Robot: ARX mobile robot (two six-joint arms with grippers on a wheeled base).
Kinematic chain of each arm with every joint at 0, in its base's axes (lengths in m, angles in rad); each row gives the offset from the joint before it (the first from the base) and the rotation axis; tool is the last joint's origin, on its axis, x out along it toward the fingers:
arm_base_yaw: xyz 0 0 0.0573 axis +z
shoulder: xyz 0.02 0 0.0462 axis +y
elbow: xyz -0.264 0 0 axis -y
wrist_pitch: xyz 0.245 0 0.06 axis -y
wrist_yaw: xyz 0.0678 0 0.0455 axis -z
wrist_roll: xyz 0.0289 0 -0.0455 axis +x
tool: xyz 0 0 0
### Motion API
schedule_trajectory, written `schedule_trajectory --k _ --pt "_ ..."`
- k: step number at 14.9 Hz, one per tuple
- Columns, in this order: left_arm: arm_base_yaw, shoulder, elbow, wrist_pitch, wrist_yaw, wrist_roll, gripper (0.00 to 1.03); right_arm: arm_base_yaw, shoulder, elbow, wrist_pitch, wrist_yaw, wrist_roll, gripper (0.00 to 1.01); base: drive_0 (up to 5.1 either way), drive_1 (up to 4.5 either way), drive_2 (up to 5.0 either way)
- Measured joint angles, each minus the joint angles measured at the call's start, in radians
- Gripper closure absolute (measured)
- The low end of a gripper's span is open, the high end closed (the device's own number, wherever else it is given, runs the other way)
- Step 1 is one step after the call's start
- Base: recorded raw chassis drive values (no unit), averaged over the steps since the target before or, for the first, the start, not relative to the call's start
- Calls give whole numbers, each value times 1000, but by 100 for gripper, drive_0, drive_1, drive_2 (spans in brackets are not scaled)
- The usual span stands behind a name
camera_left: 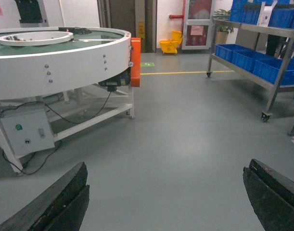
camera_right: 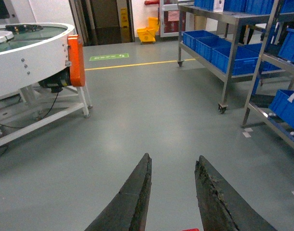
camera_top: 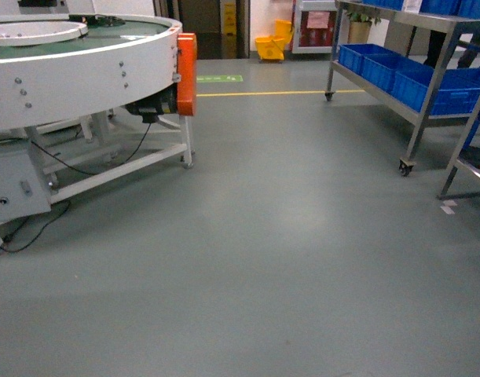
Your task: Pick red block from blue box to shelf
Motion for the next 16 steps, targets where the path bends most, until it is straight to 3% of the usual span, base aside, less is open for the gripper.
schedule_trajectory --k 5,16 --pt "0 0 0 0 0 0 5 0 0 0 0 0 0 77 -12 399 -422" --pt "0 0 0 0 0 0 5 0 0 -1 0 0 0 77 -166 244 -577"
